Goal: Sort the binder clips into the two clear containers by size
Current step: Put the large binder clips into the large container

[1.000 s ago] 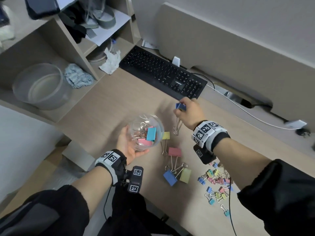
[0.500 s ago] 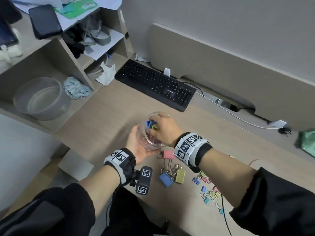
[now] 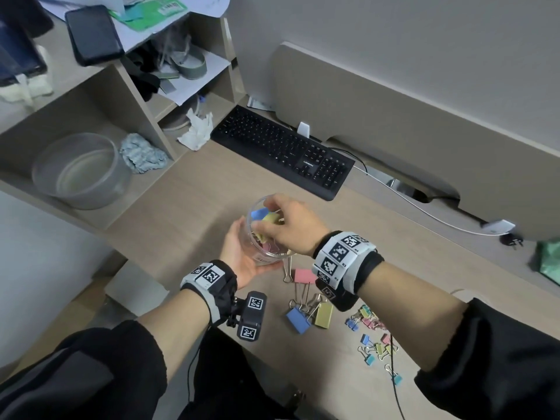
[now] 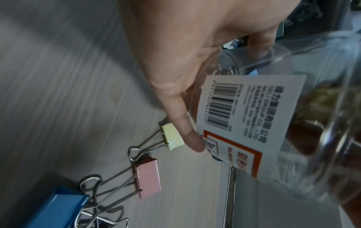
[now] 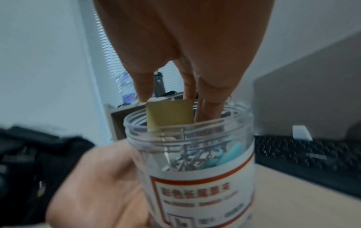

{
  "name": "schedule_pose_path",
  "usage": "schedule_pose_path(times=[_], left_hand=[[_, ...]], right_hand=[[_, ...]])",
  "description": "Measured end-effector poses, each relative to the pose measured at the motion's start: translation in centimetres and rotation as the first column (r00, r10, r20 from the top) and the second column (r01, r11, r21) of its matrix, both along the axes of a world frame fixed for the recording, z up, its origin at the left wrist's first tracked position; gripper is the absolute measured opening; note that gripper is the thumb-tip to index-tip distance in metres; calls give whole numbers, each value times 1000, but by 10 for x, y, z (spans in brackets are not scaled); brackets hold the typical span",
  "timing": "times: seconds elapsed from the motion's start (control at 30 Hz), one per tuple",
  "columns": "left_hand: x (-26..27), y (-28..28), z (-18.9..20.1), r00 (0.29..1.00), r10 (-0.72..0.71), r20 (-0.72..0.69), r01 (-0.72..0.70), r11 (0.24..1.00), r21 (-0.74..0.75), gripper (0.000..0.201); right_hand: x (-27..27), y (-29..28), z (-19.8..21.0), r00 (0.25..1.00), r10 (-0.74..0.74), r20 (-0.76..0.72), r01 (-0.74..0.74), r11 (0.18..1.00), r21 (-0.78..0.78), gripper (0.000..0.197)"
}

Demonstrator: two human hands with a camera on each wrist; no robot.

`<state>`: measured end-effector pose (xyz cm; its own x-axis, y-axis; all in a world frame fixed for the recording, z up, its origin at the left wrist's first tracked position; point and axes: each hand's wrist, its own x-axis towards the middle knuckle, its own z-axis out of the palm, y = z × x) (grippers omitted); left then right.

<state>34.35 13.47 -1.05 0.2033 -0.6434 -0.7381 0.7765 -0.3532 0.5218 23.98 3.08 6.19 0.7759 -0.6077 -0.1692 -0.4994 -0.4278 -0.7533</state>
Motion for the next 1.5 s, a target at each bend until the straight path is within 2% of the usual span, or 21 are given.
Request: schedule_pose_path(times=[0.07,0.13,0.23,0.3,0.4,0.47,0.57,0.63,0.67,0.73,0.83,0.97,1.1,1.2,1.27,1.33,1.5], left_hand=[[1,0,1,1000,7,-6,-7,1000,9,70],[3,1,-1,999,28,-19,-27,999,25,69],[5,2,-4,998,50,-40,-49,998,36,69],[8,3,-6,997,57,-53,-55,998,36,70],[13,7,-11,994,72,-76,-69,996,49,71],[20,12,-15,991,106,-80,-100,992,77,72],[31,21,-23,981,181,-67,-171,975,139,71],[39,29,-28,970,236,-54,-224,960,166,70],[43,32,-30,965,260,-45,-248,953,175,69],[48,39,-33,955,296,-30,-286,940,188,67],[53,47,-37,949,314,-15,-305,931,203,68],[53,56,-42,947,319,-37,-303,927,222,72],[47,62,-42,952,299,-67,-276,930,242,74],[44,64,-43,952,297,-73,-270,928,255,74],[43,61,-43,951,305,-59,-281,926,251,72],[41,58,-42,951,307,-37,-289,926,242,69],[32,51,-38,959,283,-20,-271,935,229,65]], right_hand=[[2,-4,-2,996,-82,32,76,985,153,31],[1,-9,-6,998,-64,15,61,986,157,21],[-1,-7,-8,994,104,-43,-98,986,131,24],[-1,-7,-10,991,131,-23,-127,984,126,31],[0,-17,-11,994,-63,91,40,973,229,31],[0,-26,-9,977,-186,105,149,945,291,29],[-6,-38,-27,974,-225,14,217,952,214,20],[-10,-42,-49,975,-155,-160,170,982,82,11],[-11,-42,-61,951,-111,-290,123,992,21,17],[-14,-37,-80,856,-33,-516,24,999,-25,41],[-12,-24,-104,768,-7,-640,-26,999,-43,62],[-1,-9,-124,716,-60,-696,-13,995,-99,70],[11,-2,-128,688,-113,-717,-22,984,-177,58],[11,-9,-125,714,-123,-689,74,992,-101,48],[5,-19,-115,760,-155,-631,158,986,-52,48],[-1,-31,-104,775,-181,-605,194,980,-45,50],[-27,-35,-90,725,-98,-682,133,991,-1,48]])
